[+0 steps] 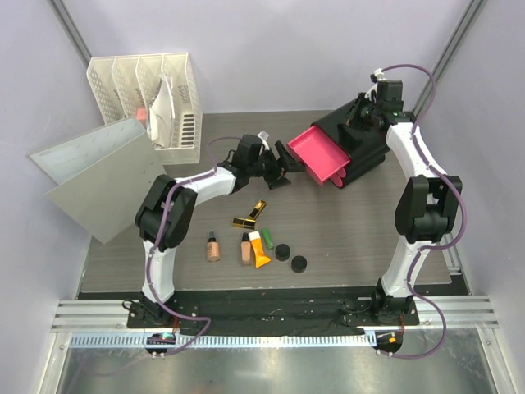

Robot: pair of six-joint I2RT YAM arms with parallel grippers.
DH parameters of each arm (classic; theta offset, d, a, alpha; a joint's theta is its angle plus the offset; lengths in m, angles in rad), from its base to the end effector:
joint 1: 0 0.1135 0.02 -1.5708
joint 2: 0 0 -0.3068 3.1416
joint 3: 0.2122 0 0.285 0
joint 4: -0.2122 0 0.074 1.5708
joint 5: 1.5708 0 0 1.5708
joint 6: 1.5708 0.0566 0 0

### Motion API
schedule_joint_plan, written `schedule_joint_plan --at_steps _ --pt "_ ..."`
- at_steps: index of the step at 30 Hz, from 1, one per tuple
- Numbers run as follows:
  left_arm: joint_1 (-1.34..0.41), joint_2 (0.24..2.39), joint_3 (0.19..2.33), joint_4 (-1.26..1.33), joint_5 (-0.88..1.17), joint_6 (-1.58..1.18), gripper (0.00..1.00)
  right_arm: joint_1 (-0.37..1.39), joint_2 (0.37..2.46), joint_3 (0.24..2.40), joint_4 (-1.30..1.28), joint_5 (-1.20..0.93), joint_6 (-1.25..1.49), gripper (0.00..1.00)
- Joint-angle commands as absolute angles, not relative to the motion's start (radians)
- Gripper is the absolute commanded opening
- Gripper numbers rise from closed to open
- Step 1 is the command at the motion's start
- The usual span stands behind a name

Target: Organize the makeup

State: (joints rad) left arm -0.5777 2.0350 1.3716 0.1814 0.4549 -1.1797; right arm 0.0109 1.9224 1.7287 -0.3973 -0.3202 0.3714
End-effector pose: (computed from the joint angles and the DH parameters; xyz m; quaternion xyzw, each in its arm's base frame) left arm 0.4258 -0.3072 0.2057 -0.1355 0.8306 -0.5116 0.1735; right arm 0.5164 0.0234 0.3356 0.0824 0.8704 0.2264 0.4293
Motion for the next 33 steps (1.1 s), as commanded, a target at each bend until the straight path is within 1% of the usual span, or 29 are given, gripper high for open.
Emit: schedule_joint_plan --at_steps 1,7,10,11,12,14,16,20,23,28,30,33 --pt "-0.561 1.922 1.425 0.095 0.443 -1.056 0.8 0.012 1.977 1.701 -0.528 -0.31 0.362 0.01" --pt "-0.563 1.824 1.451 -0.093 0.422 -0.868 0.81 0.012 1.983 1.707 -0.529 -0.314 0.362 0.01" --pt "-0.563 1.78 1.473 -0.271 0.387 -0.738 0.81 0.012 1.986 1.707 -0.531 -0.314 0.362 0.01" --pt "-0.563 1.761 1.483 -0.32 0.339 -0.706 0.81 0.014 1.987 1.709 -0.531 -0.314 0.364 0.01" --pt "-0.563 1.752 1.485 -0.424 0.31 -0.648 0.81 0.014 1.987 1.706 -0.532 -0.316 0.362 0.01" --pt "-0.563 1.73 1.489 -0.521 0.238 -0.598 0.81 0.012 1.988 1.706 -0.532 -0.319 0.364 0.01" --pt "-0.563 1.72 1.49 -0.664 0.123 -0.554 0.81 0.012 1.99 1.704 -0.531 -0.321 0.364 0.01" --pt "-0.563 1.684 1.454 -0.836 -0.023 -0.546 0.81 0.012 1.991 1.703 -0.534 -0.321 0.361 0.01" --pt "-0.563 1.646 1.395 -0.887 -0.005 -0.581 0.81 0.012 1.996 1.7 -0.534 -0.322 0.364 0.01" --pt "-0.565 1.562 1.296 -0.911 0.034 -0.649 0.76 0.012 2.008 1.709 -0.54 -0.327 0.364 0.01" --pt "-0.565 1.536 1.27 -0.969 0.008 -0.667 0.74 0.014 2.019 1.718 -0.549 -0.327 0.362 0.01" --pt "-0.565 1.496 1.241 -1.047 -0.1 -0.699 0.7 0.012 2.026 1.723 -0.558 -0.333 0.359 0.01"
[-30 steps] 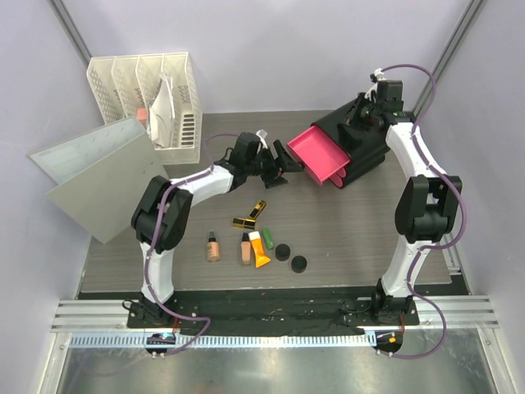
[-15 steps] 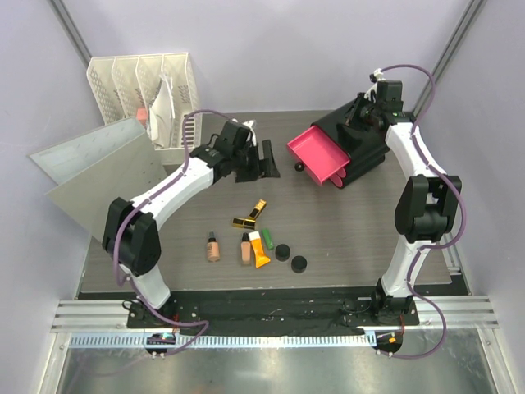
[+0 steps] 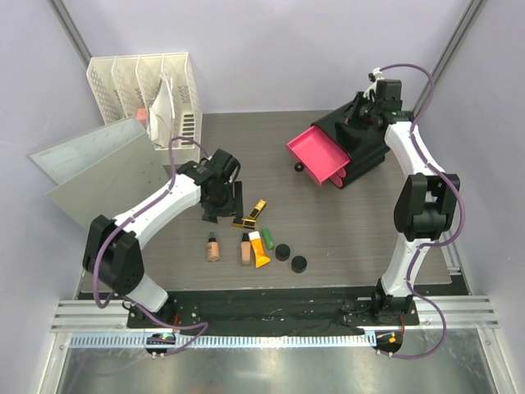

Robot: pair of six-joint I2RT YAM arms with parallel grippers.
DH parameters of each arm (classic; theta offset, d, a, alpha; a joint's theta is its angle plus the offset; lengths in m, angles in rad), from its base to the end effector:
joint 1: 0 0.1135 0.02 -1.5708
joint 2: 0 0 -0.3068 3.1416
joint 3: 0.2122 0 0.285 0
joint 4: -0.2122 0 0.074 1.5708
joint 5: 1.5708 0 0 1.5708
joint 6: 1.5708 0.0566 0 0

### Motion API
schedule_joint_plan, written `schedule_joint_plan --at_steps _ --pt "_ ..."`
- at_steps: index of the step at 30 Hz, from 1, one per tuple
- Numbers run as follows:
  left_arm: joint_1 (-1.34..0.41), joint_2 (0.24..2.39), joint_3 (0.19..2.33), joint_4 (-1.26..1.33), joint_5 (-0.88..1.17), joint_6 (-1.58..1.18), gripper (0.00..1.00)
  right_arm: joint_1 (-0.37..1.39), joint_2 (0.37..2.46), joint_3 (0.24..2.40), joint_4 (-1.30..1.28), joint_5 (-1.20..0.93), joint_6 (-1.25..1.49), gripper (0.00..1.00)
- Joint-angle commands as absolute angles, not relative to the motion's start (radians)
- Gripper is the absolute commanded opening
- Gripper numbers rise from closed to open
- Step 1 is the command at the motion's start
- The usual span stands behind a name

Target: Organize the makeup

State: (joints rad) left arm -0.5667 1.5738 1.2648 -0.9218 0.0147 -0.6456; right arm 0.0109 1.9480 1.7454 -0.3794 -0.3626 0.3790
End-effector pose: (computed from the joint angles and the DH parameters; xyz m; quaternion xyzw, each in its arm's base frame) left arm 0.2933 -0.1876 0.2696 -0.0376 0.9848 -0.1023 0.1349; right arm 0.5238 0.0258 0.3317 0.0744 0.8669 0.2461 0.4271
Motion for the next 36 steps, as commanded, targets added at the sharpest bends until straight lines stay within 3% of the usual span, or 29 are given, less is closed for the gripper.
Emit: schedule_joint_plan --at_steps 1,4,14,30,36 --pt "-0.565 1.483 1.233 -1.061 -0.116 -0.713 0.68 0.012 2.026 1.724 -0.56 -0.333 0.36 0.01" --pt "-0.565 1.441 1.194 -1.097 -0.149 -0.776 0.63 0.012 2.029 1.723 -0.563 -0.333 0.357 0.01" --pt "-0.565 1.411 1.02 -1.063 -0.066 -0.873 0.63 0.012 2.023 1.729 -0.571 -0.288 0.348 0.01" --pt "-0.565 1.654 1.057 -0.963 -0.057 -0.836 0.63 0.012 2.026 1.732 -0.575 -0.304 0.351 0.01" --pt "-0.565 1.684 1.06 -0.954 -0.077 -0.841 0.54 0.012 2.033 1.735 -0.575 -0.308 0.356 0.01"
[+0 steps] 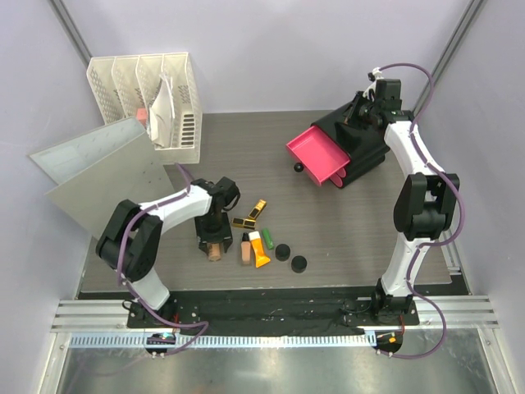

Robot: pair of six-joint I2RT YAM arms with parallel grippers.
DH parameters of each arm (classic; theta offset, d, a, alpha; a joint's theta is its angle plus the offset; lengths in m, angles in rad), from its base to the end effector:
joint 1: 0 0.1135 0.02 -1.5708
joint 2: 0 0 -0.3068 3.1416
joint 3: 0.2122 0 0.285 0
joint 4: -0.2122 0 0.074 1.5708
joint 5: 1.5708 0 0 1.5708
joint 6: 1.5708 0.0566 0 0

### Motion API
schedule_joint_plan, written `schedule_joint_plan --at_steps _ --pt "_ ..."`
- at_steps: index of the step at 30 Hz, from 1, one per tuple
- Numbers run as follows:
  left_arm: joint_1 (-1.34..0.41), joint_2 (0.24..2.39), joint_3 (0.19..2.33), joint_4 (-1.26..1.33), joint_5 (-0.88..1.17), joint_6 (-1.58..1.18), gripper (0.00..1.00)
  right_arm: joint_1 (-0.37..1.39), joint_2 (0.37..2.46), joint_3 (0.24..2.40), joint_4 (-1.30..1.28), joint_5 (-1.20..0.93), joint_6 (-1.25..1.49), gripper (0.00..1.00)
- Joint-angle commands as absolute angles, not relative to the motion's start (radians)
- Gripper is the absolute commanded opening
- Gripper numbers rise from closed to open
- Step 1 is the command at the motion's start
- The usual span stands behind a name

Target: Organize the makeup

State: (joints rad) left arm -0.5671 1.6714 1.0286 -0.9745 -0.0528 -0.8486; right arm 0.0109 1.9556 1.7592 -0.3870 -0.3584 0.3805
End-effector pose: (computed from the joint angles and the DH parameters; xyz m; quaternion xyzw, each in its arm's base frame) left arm 0.2578 -0.1606 0.1694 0.1396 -0.9896 -0.0352 0.0005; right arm 0.5259 0.0256 0.3324 0.0762 0.8673 0.2446 0.4269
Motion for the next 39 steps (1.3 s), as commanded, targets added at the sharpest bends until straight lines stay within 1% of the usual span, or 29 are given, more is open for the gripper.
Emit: schedule_joint_plan --at_steps 1,2,3,4,5,6,12,16,20,21,23,24,30,31,32,35,39 --pt "-0.565 1.696 1.061 -0.957 -0.078 -0.841 0.52 0.012 2.034 1.736 -0.575 -0.31 0.356 0.01" --pt "-0.565 1.701 1.062 -0.959 -0.078 -0.842 0.43 0.012 2.037 1.74 -0.575 -0.31 0.356 0.01" --pt "-0.565 1.701 1.062 -0.957 -0.077 -0.844 0.37 0.012 2.039 1.743 -0.575 -0.31 0.356 0.01" --pt "-0.565 1.704 1.063 -0.959 -0.08 -0.844 0.29 0.011 2.043 1.746 -0.575 -0.313 0.357 0.01" --pt "-0.565 1.703 1.065 -0.962 -0.09 -0.845 0.08 0.012 2.045 1.75 -0.575 -0.313 0.357 0.01" --pt "-0.565 1.701 1.071 -0.975 -0.098 -0.847 0.0 0.014 2.048 1.753 -0.575 -0.313 0.357 0.01" --pt "-0.565 1.634 1.176 -1.009 -0.14 -0.824 0.0 0.011 2.051 1.764 -0.58 -0.318 0.357 0.01" --pt "-0.569 1.612 1.36 -1.005 -0.132 -0.767 0.0 0.012 2.054 1.766 -0.581 -0.318 0.357 0.01" --pt "-0.568 1.679 1.547 -0.982 -0.085 -0.689 0.0 0.012 2.059 1.77 -0.581 -0.318 0.357 0.01" --pt "-0.569 1.696 1.616 -0.973 -0.042 -0.672 0.0 0.012 2.06 1.772 -0.581 -0.318 0.357 0.01" --pt "-0.568 1.735 1.678 -0.931 -0.005 -0.641 0.0 0.012 2.062 1.776 -0.581 -0.318 0.357 0.01" --pt "-0.569 1.776 1.734 -0.919 0.067 -0.638 0.0 0.012 2.063 1.779 -0.584 -0.316 0.357 0.01" --pt "-0.586 1.91 1.913 -0.738 0.284 -0.683 0.0 0.012 2.066 1.786 -0.589 -0.313 0.351 0.01" --pt "-0.589 1.945 1.93 -0.709 0.355 -0.693 0.0 0.012 2.065 1.784 -0.591 -0.313 0.351 0.01" --pt "-0.595 1.963 1.966 -0.656 0.382 -0.724 0.0 0.012 2.065 1.783 -0.591 -0.313 0.353 0.01" --pt "-0.607 2.04 2.034 -0.606 0.463 -0.749 0.0 0.012 2.065 1.781 -0.592 -0.313 0.351 0.01" --pt "-0.629 2.12 2.164 -0.556 0.508 -0.79 0.0 0.012 2.065 1.779 -0.594 -0.314 0.351 0.01"
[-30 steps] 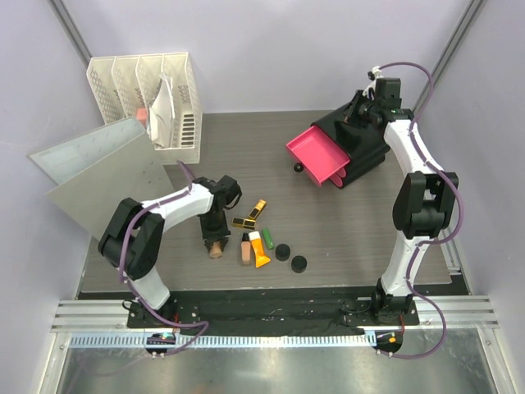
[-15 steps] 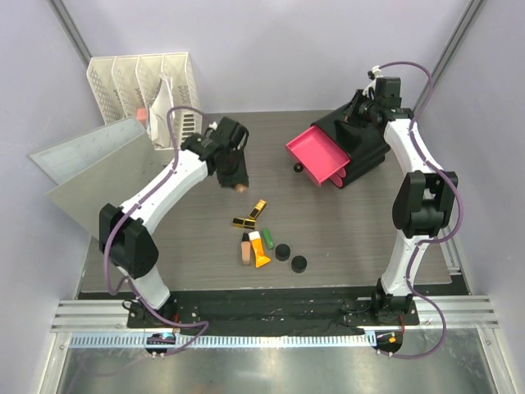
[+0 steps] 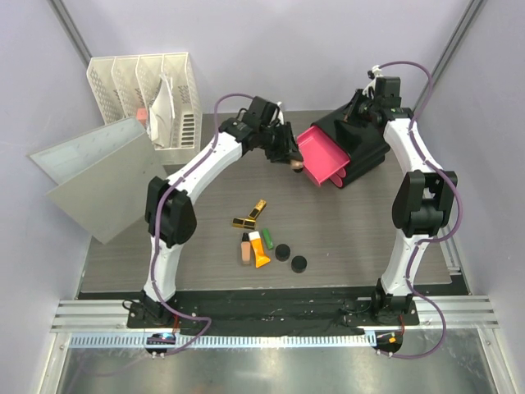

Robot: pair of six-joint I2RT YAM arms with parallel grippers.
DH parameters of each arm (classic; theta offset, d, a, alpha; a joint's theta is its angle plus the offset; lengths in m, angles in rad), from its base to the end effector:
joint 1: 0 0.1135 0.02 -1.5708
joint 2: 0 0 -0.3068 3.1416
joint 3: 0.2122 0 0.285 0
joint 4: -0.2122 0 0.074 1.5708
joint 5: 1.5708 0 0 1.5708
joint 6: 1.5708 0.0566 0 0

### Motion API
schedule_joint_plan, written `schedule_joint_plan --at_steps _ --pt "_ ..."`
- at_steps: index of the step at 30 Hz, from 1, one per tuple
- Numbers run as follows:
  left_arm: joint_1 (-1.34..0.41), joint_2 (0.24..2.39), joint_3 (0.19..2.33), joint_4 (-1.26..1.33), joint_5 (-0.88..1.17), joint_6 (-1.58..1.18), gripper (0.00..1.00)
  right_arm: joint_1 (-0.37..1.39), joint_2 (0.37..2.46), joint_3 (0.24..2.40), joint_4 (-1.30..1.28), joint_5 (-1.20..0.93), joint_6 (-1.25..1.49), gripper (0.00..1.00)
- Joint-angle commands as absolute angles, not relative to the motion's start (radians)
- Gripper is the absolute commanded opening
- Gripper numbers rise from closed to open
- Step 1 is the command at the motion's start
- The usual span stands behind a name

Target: Organize the makeup

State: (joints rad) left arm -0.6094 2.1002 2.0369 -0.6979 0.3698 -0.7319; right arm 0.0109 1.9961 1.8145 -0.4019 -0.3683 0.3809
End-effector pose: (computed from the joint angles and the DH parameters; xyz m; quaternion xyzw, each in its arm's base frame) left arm 0.4381 -0.3308 0.3331 0.0170 0.9063 -0.3730 0.1982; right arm 0.5370 0.0262 0.3318 0.0740 0.8669 0.2488 0.4255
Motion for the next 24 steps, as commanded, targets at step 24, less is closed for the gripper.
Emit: schedule_joint_plan --at_steps 24 --pt "-0.663 2.378 2.319 -0.337 0.591 -1.028 0.04 0.011 2.049 1.746 -0.597 -0.325 0.347 0.01"
